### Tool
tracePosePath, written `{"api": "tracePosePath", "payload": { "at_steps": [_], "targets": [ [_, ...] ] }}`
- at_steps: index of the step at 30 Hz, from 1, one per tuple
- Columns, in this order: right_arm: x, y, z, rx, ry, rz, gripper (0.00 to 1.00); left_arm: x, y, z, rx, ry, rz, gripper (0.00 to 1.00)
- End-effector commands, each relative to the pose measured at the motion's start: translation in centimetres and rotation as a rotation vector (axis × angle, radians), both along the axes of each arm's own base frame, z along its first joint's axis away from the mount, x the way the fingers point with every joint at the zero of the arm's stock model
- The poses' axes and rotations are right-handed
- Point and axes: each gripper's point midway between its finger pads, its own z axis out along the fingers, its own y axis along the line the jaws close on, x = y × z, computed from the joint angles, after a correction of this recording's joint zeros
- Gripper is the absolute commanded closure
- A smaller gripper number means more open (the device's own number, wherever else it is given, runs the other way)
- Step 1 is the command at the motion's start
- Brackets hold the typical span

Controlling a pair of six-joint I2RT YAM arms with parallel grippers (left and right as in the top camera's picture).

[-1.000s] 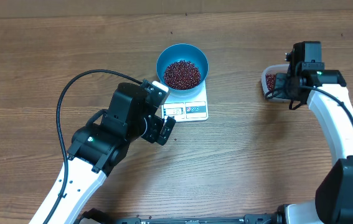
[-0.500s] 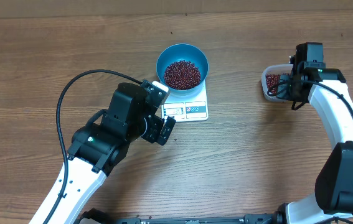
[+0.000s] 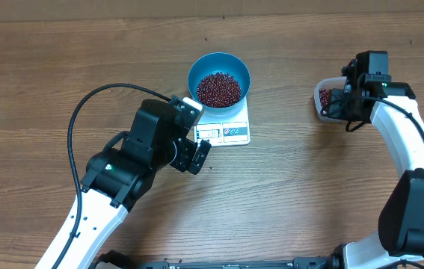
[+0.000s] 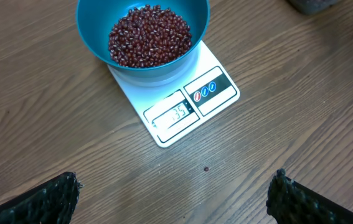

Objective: Scoop item into bowl and weigh 150g on scale
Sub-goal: 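Lower the red scoop into the bean tub and drag through beans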

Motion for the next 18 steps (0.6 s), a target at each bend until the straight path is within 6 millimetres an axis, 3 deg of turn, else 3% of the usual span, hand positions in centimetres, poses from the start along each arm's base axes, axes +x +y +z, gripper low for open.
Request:
{"api": "tracePosePath", "payload": {
  "at_steps": [1,18],
  "targets": [
    [0.24,1.15,0.06,0.065,-0.01,0.042,0.96,0.19,-0.49,0.78,-0.023,-0.007,-0.006,0.01],
    [0.17,1.38,0.55,0.211,-0.03,0.056,0.96,0.19,-0.49,0.78,-0.023,-0.007,-0.006,0.0]
  ]
}}
